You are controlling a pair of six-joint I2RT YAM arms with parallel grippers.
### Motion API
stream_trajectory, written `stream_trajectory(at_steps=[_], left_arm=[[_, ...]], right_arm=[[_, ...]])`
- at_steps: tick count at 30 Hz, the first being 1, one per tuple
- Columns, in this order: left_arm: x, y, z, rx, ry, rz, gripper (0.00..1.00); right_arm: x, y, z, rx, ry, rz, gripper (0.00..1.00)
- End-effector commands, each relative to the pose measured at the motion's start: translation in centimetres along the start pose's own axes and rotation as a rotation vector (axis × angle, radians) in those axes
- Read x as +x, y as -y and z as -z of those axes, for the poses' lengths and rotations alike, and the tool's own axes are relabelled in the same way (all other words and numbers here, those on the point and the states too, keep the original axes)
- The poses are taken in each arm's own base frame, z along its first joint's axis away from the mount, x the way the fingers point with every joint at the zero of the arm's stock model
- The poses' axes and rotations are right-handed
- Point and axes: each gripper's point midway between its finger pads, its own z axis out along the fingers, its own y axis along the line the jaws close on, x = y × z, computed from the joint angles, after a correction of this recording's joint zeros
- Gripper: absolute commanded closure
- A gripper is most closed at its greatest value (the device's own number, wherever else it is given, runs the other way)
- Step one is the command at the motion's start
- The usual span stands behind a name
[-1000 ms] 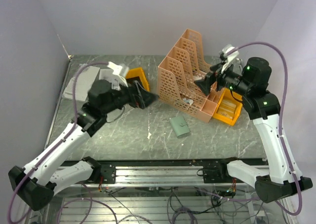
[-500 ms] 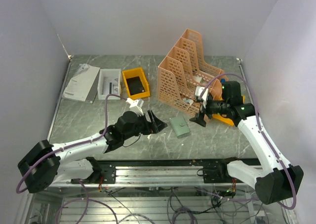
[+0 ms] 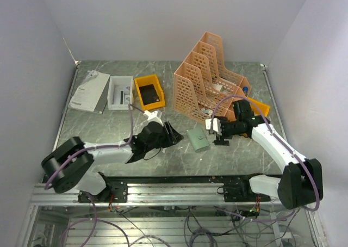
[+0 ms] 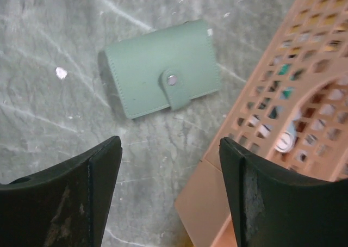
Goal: Put the credit cards into the card holder
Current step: Open the card holder at the center of the board.
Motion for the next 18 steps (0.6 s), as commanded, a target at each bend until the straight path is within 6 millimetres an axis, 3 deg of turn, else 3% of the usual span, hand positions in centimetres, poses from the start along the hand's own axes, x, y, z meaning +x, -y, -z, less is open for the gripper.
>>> stream_trajectory(at_steps=[1,4,9,12,18], left_arm=[[0.0,1.6,-2.4,0.030,-0.008,-0.003,0.45],[0.5,0.6,-3.8,-0.014,-0.022,-0.014,0.45],[1.7,-1.4,-5.1,-0.095,-0.064,-0.034,0.46],[2.0,-2.7,-5.0,-0.130,-0.063,-0.037,0.46],[1.8,-4.2,-3.5,-0.174,-0.043,-0.068,0.46]], right_arm=[[2.3,-0.5,-2.2,-0.056,-0.075,0.178,0.32],[3.8,0.3,-3.3,-0.068,-0.146,0.204,0.41],[5.7,0.1,-5.3,-0.164,-0.219,0.226,0.68],[5.6,-0.7,-6.4,-0.206,-0.221,0.242,0.78],[3.2,-3.7,-9.2,-0.294,-0.177,0.281,0.98]])
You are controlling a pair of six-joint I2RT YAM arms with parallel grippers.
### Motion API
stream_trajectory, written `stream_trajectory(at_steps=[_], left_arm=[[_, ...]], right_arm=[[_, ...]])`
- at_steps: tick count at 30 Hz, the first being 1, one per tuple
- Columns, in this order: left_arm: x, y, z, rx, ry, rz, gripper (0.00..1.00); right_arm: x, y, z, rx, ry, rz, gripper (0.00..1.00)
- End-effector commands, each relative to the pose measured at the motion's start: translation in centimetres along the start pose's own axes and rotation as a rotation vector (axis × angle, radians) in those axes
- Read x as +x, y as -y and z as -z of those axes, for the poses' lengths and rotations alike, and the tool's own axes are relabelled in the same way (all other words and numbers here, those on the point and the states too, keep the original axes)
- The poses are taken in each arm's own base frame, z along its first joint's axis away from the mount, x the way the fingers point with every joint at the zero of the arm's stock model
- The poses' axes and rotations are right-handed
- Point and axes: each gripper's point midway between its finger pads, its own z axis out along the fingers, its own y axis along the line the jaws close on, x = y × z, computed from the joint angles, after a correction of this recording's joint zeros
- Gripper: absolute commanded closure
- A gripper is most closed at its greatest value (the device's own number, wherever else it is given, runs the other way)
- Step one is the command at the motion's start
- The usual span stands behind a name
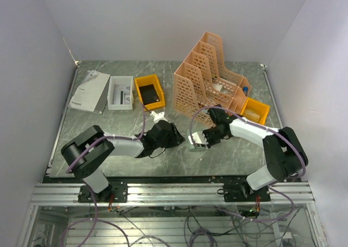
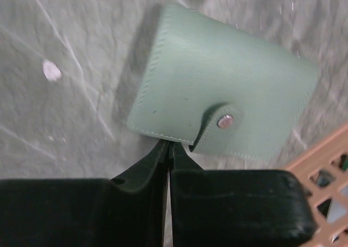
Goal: Put the credit cards into the card holder
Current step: Open the card holder at the center of the board.
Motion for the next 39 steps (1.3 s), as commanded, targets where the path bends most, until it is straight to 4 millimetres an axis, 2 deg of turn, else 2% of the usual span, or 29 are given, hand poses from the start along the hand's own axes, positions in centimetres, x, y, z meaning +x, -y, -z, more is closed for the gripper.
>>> stream_trajectory(at_steps=[1,4,7,10,11,13,17,23,26,30,34,39], left_arm=[[-0.6,-1.2,1.3,-0.035,0.048,-0.048,0.46],[-0.7,-1.8,2.5,-0.034,0.064,-0.062,0.45],[-0.7,-1.7,3.2,-0.004,0.068,-0.085,0.43],[-0.9,-1.0,3.6,0.029,0.074,-0.130,0.42],[-1.1,-0.8,3.6,0.042,0.078,-0.149,0.43],[-1.1,0.2,3.1,0.071,0.067,-0.188,0.44],[-1.0,0.9,1.3,0.062,0.024,-0.239,0.56],[-1.0,0.2,-0.6,0.036,0.014,-0.216,0.57],[-0.7,-0.1,-1.2,0.033,-0.001,-0.212,0.57],[0.1,-0.4,-1.9,0.031,-0.033,-0.206,0.57],[0.8,-0.9,-1.9,0.031,-0.051,-0.195,0.59],[1.7,-1.6,-1.6,0.038,-0.067,-0.171,0.62]], right_arm=[[-2.8,0.0,-1.6,-0.020,0.034,0.067,0.99],[-4.5,0.3,-1.9,-0.011,0.069,0.054,1.00],[-5.6,1.7,-0.7,0.016,0.103,-0.024,0.98],[-6.1,2.3,0.8,0.048,0.144,-0.100,0.84],[-6.3,2.4,1.0,0.064,0.155,-0.115,0.77],[-7.0,2.8,1.3,0.086,0.184,-0.149,0.70],[-7.6,3.7,0.6,0.079,0.226,-0.255,0.69],[-6.0,4.5,-0.8,0.115,0.189,-0.371,0.65],[-5.6,4.6,-1.1,0.132,0.178,-0.390,0.60],[-4.8,4.3,-1.9,0.126,0.153,-0.425,0.59],[-4.1,3.9,-2.4,0.110,0.127,-0.449,0.62],[-2.9,3.7,-2.4,0.124,0.068,-0.464,0.75]])
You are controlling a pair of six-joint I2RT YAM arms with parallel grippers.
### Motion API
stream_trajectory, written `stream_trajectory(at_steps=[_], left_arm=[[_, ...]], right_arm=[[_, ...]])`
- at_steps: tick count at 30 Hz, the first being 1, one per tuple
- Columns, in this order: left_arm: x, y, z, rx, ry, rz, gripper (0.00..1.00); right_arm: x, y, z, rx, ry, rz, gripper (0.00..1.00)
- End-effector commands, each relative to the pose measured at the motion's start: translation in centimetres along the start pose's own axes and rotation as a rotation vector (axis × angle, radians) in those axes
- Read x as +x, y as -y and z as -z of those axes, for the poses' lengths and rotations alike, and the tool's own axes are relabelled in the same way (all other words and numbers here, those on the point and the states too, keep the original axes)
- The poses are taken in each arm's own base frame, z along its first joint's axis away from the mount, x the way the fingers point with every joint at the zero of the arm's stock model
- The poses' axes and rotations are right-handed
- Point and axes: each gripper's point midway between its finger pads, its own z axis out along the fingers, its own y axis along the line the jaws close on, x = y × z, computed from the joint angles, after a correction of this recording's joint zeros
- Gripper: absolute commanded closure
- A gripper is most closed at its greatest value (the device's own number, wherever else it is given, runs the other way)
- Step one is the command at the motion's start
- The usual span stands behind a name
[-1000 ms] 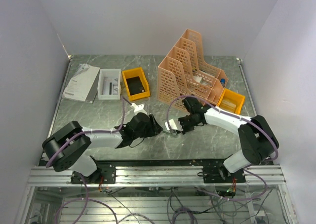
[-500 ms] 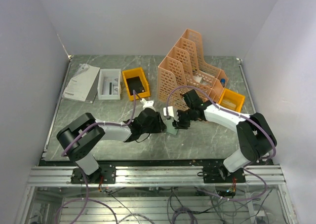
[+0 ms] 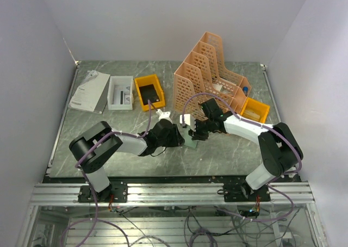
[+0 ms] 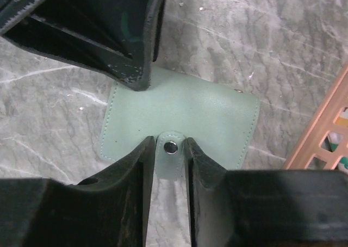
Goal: Put the credit cards into the card holder
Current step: Open the card holder at the center of the board.
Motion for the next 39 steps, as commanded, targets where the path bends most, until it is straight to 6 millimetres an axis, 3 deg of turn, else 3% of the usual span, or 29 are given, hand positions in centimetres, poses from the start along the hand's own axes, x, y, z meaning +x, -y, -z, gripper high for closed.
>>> stream_trajectory(at_steps=[1,7,14,18,20,23,27,33,39], left_arm=[[1.3,-0.7,0.0,0.015,-0.024,0.017,0.62],[1.6,-1.2,0.5,0.009,-0.022,0.021,0.62],[1.6,-1.4,0.7,0.004,-0.012,0.027,0.63],[0.6,0.0,1.1,0.050,0.014,0.011,0.62],[-0.1,0.8,1.3,0.068,0.029,-0.007,0.61],[-1.0,2.0,1.4,0.099,0.046,-0.030,0.60],[-1.3,2.5,0.5,0.104,0.039,-0.048,0.56],[-1.5,3.1,-1.1,0.129,0.044,-0.048,0.56],[-1.4,2.6,-2.3,0.093,0.030,-0.056,0.58]], right_arm=[[2.7,0.5,-0.3,0.039,-0.095,-0.034,0.78],[3.7,1.5,0.8,0.110,-0.142,-0.035,0.99],[2.2,1.4,1.3,0.099,-0.074,-0.034,1.00],[1.4,1.2,1.3,0.094,-0.032,-0.065,0.58],[2.0,1.7,1.6,0.107,-0.033,-0.095,0.52],[2.7,1.8,1.1,0.094,-0.054,-0.124,0.50],[3.3,1.0,0.4,0.044,-0.067,-0.144,0.51],[3.9,-0.2,-0.1,-0.032,-0.084,-0.122,0.60],[4.4,-1.5,-0.8,-0.116,-0.109,-0.094,0.80]])
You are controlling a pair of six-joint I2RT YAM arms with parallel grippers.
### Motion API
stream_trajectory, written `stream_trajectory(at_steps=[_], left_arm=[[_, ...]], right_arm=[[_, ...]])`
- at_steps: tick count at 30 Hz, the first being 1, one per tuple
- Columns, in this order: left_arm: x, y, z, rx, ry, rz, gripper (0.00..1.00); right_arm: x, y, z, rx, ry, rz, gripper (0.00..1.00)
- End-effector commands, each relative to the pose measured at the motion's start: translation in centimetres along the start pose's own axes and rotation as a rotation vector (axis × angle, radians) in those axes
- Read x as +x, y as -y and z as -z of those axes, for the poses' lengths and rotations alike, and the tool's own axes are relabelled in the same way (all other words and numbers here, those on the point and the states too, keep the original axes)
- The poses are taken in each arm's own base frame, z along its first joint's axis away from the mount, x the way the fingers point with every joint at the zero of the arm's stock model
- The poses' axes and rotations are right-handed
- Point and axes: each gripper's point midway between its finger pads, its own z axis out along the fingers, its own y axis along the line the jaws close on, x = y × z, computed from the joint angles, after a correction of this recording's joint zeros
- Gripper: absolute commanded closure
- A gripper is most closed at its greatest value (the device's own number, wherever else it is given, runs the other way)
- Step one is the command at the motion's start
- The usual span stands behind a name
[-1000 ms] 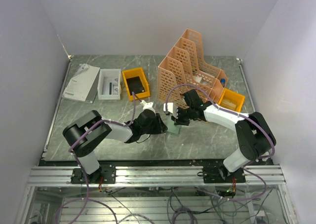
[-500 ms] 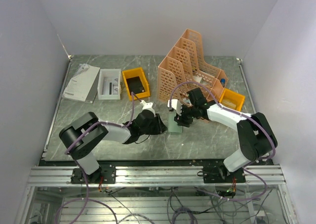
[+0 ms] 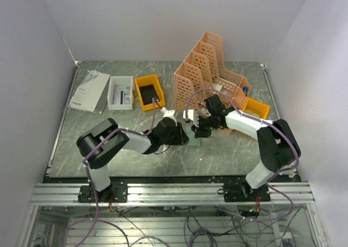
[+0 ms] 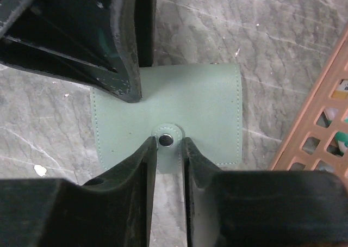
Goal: Put the credit cards into the card holder
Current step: Open the card holder at the center of the board.
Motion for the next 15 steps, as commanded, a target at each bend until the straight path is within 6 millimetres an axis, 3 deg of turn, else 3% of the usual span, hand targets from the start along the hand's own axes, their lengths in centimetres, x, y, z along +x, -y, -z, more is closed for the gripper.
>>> stream_trajectory(at_steps=[1,4,9,15], left_arm=[[-0.8,0.8,-1.0,0.007,0.014,-0.029,0.59],[0.2,-1.4,-1.1,-0.102,-0.021,-0.003,0.61],[2.0,-3.7,-0.9,-0.175,-0.059,0.032,0.62],[2.7,-4.7,-0.5,-0.205,-0.063,0.049,0.64]], right_arm=[[3.3,-2.6,-1.5,-0.121,-0.108,0.001,0.85],[3.0,-2.9,-1.5,-0.136,-0.100,0.030,0.99],[1.2,-4.1,-1.2,-0.169,-0.029,0.129,1.00],[-0.9,-6.1,0.6,-0.213,0.103,0.295,1.00]])
